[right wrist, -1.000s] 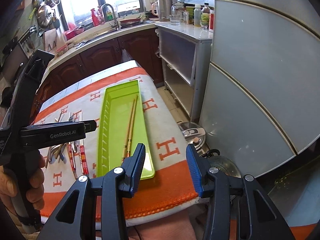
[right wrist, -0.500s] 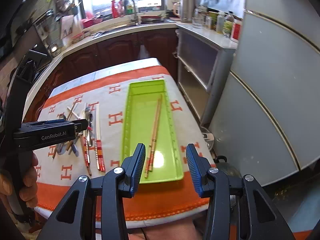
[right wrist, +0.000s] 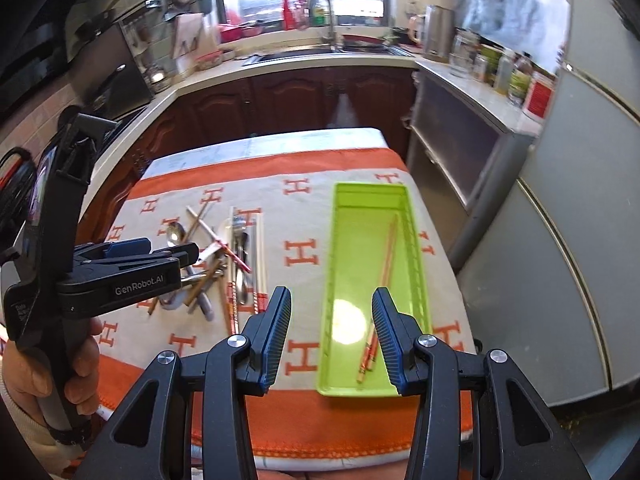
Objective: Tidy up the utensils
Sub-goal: 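Grasp a dark wooden chopstick with the left tool while the right tool grasps a striped chopstick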
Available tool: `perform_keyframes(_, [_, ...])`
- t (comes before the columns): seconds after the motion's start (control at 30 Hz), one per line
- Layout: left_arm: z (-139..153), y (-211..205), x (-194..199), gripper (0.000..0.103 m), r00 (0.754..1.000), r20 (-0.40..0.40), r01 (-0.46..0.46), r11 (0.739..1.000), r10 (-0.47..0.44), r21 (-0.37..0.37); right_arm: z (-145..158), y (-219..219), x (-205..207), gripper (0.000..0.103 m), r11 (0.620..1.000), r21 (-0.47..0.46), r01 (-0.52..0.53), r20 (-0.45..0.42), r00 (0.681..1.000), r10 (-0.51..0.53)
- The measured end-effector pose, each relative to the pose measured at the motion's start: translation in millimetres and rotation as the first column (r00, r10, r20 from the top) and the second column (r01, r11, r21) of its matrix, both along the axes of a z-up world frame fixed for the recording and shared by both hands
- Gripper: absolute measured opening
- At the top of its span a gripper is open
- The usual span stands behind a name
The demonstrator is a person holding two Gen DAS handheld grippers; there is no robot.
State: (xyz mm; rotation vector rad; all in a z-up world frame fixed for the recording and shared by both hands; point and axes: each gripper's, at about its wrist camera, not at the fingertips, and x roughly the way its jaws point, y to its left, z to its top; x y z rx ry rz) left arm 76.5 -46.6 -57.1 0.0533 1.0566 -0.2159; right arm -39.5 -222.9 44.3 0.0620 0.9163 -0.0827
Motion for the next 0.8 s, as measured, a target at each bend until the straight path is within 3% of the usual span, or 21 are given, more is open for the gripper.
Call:
perform_keyframes(0.1, [2, 15, 4, 0.064, 0.999, 0.014, -0.04, 0.999, 0.04, -0.01, 0, 8, 12, 0.043, 0.999, -0.002, -0.038, 0.0, 0.999, 0.038])
perform_keyframes(0.27, [4, 45, 6, 0.064, 0.993, 0.027, -0.116, 0.993, 0.117, -0.034, -11, 13, 39, 0.043, 0.993, 0.074, -0.087, -0.01, 0.996, 0.088])
perform_keyframes(0.5, [0, 97, 15, 0.064, 0.969, 0.046, -0.243, 0.97, 0.242, 0.012, -42, 5, 88, 0.043, 0.981, 0.147, -0.129, -0.05, 0.989, 0.137])
perform_keyframes(0.67, [-19, 126, 30, 0.064, 0.957, -0.009, -0.288, 0.957, 0.289, 0.039, -64, -1, 142, 0.043, 0.966, 0.231, -0.117, -0.087, 0.986, 0.141])
perform_keyframes(0.8, [-41, 131, 47, 0.064, 0.959, -0.076, -0.273, 0.962, 0.274, 0.032, -86, 11, 177, 0.043, 0.957, 0.258, -0.132, -0.142, 0.975, 0.173])
